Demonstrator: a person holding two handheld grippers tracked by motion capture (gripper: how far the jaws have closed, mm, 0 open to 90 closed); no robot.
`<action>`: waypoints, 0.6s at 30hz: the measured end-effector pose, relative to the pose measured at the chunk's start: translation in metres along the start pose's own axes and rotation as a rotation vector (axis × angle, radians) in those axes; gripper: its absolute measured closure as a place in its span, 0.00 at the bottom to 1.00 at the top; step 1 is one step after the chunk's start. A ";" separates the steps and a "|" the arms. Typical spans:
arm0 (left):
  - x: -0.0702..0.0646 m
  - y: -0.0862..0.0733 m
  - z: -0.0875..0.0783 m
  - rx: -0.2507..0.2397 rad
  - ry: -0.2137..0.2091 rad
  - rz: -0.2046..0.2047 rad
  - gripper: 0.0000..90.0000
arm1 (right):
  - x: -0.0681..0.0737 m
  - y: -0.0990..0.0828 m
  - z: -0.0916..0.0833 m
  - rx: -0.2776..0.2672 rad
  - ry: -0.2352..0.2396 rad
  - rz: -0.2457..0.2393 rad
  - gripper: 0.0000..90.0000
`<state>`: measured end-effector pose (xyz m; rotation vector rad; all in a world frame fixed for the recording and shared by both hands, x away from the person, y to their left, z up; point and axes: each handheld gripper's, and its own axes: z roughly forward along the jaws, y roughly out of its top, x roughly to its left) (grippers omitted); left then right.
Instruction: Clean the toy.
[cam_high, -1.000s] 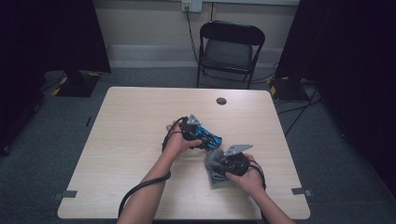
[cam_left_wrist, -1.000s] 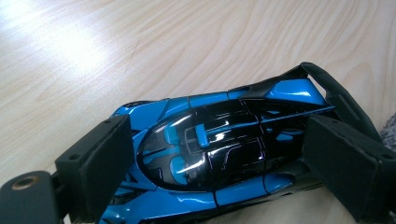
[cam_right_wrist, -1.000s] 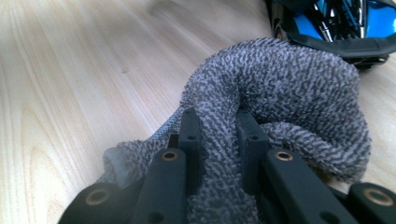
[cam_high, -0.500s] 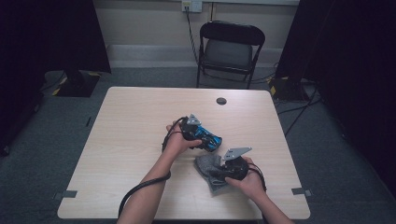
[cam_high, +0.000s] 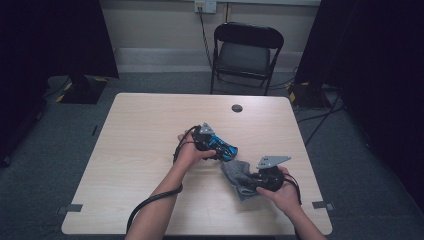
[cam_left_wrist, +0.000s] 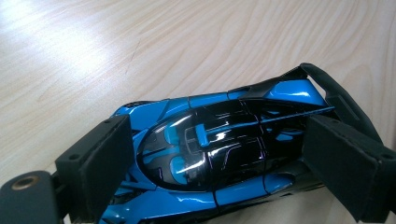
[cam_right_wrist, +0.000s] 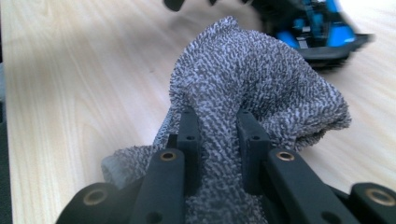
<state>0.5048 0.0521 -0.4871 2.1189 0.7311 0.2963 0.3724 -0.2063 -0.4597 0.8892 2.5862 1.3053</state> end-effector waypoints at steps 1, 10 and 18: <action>0.000 0.000 0.000 0.002 0.000 0.000 0.10 | -0.002 0.000 -0.003 -0.003 -0.009 0.005 0.83; 0.000 0.000 0.000 0.003 0.000 -0.002 0.10 | -0.031 0.000 -0.025 -0.029 -0.105 0.057 0.83; 0.000 0.001 0.000 0.007 0.000 -0.002 0.10 | -0.063 -0.001 -0.020 -0.029 -0.207 0.135 0.82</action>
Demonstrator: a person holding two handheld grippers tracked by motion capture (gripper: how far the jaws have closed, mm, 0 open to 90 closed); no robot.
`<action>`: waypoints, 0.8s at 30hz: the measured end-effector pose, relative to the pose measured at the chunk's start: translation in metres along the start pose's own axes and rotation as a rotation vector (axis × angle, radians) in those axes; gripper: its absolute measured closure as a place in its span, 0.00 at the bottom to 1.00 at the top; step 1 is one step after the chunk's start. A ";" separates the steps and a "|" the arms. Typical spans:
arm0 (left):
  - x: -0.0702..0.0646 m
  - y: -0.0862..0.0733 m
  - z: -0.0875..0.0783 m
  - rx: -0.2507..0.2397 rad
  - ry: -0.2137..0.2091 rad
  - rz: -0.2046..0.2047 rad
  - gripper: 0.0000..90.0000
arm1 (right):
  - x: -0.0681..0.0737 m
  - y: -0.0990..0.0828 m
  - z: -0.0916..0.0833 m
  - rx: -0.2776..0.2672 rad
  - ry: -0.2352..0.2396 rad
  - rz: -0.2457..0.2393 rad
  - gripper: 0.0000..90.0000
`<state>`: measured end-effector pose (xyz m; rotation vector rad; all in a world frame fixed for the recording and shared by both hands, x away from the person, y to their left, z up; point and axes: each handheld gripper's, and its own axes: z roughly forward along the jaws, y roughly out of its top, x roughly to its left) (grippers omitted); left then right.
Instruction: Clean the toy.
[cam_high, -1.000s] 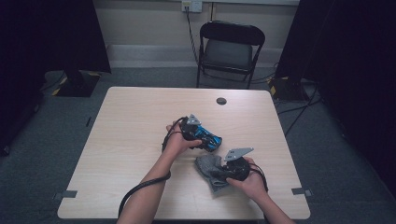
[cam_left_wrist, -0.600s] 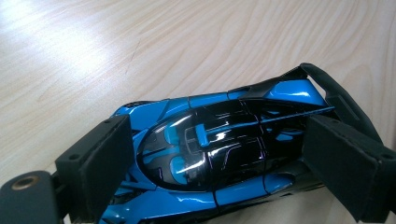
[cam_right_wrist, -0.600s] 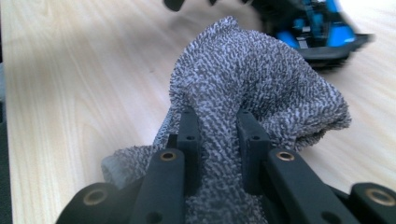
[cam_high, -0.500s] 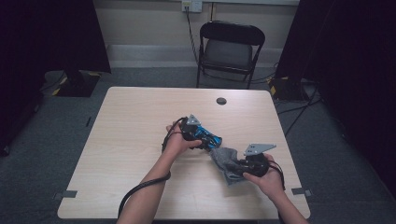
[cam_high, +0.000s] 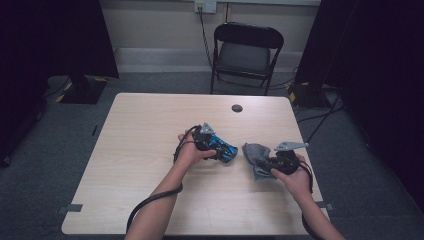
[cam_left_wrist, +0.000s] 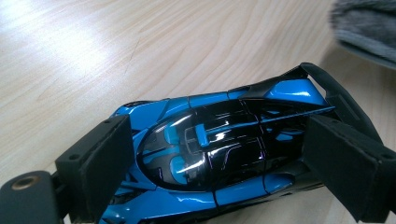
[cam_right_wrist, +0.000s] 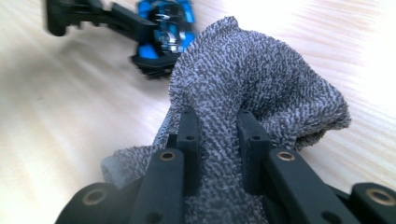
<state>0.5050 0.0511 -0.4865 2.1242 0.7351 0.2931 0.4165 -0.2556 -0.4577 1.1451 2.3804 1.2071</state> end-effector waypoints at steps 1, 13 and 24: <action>0.000 0.000 0.000 0.002 0.001 0.000 0.10 | -0.002 0.000 0.003 0.002 -0.008 0.005 0.82; 0.000 -0.001 0.000 -0.006 0.001 0.001 0.10 | -0.009 0.005 0.041 0.035 -0.086 0.064 0.82; 0.000 -0.001 0.000 -0.007 0.001 -0.001 0.10 | 0.004 0.009 0.057 0.052 -0.090 0.031 0.82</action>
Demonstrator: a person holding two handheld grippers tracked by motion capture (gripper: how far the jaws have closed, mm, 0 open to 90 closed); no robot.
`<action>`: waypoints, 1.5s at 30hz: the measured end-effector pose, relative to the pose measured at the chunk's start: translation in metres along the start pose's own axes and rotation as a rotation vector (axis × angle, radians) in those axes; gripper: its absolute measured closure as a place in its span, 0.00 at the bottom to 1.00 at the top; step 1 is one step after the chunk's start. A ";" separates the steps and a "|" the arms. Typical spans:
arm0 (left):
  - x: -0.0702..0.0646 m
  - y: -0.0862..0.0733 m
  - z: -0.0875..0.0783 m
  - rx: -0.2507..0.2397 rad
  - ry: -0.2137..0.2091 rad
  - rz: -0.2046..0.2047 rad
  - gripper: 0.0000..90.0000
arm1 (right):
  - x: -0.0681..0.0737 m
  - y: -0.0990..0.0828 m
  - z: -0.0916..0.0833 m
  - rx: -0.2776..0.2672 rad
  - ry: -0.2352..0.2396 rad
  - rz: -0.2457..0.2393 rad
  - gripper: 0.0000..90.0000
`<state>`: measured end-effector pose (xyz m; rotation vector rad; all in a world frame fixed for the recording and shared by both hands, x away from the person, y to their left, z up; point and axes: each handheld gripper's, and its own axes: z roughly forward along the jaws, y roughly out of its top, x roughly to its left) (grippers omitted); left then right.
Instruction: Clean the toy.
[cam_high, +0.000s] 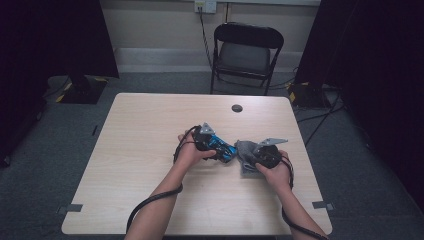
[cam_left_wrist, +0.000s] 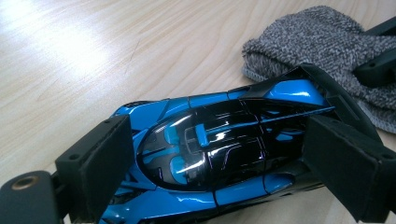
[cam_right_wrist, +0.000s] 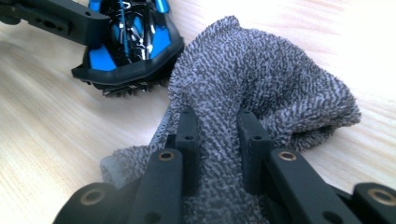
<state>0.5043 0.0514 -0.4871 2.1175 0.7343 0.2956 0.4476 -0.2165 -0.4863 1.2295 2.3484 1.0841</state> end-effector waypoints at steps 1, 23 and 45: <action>0.000 0.000 0.000 0.001 0.000 0.000 0.10 | 0.001 0.000 0.000 0.001 0.000 -0.003 0.82; 0.000 0.001 0.000 0.009 -0.001 0.001 0.10 | 0.012 -0.004 0.000 0.003 0.060 -0.038 0.82; 0.000 0.001 0.000 0.012 0.000 0.002 0.10 | 0.025 -0.014 -0.009 0.006 0.130 -0.066 0.82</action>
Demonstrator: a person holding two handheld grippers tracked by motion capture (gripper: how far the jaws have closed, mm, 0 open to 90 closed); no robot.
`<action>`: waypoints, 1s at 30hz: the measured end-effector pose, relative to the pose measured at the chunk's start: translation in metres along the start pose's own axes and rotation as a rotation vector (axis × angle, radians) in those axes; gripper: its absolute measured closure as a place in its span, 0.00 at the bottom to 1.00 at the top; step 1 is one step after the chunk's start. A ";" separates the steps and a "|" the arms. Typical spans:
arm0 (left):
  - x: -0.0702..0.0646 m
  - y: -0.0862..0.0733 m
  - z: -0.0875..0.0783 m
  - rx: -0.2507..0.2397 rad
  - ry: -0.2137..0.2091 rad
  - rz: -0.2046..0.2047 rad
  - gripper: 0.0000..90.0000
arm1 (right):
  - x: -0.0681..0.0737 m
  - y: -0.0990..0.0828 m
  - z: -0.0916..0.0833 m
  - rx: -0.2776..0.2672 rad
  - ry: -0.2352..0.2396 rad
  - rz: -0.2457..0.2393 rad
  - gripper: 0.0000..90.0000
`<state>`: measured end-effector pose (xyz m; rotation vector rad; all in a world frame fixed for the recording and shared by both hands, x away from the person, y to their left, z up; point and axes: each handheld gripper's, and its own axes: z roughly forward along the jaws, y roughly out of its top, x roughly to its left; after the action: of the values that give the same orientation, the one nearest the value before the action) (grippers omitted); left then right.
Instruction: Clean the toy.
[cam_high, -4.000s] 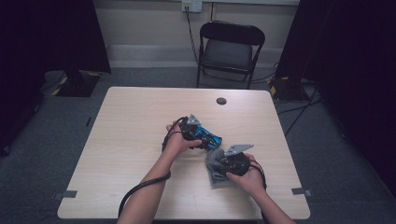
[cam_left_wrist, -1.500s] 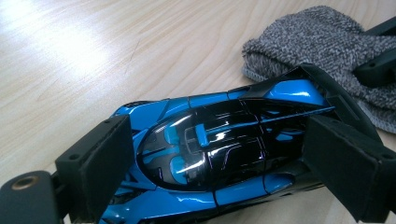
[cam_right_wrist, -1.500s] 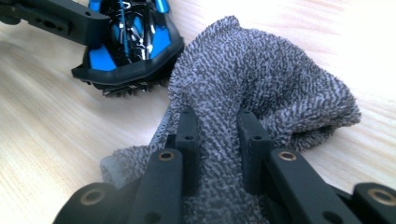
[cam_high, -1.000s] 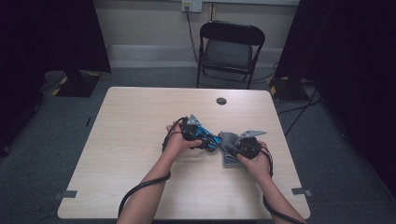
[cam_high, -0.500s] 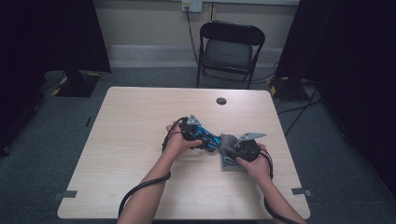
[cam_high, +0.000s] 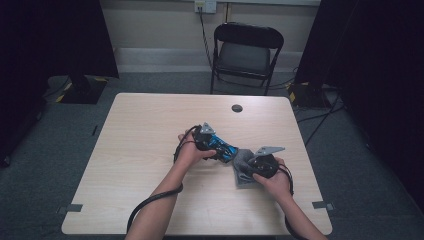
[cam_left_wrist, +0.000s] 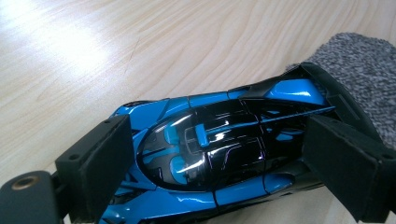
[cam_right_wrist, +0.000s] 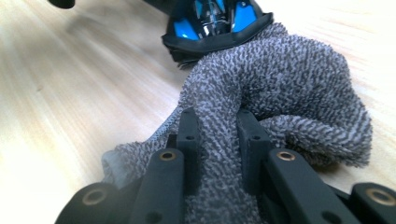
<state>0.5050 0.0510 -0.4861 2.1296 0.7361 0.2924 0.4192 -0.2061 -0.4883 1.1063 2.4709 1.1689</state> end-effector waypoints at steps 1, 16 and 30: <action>0.000 0.000 0.000 0.000 0.000 0.000 0.10 | 0.001 0.000 0.000 0.001 0.006 -0.002 0.82; 0.000 0.000 0.000 0.001 0.001 -0.001 0.10 | 0.013 -0.005 -0.002 -0.001 0.044 -0.025 0.82; 0.000 0.001 0.000 0.005 -0.001 0.002 0.10 | 0.026 -0.005 0.002 0.001 0.078 -0.044 0.82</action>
<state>0.5052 0.0507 -0.4856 2.1349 0.7350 0.2910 0.3988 -0.1885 -0.4894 1.0195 2.5401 1.2204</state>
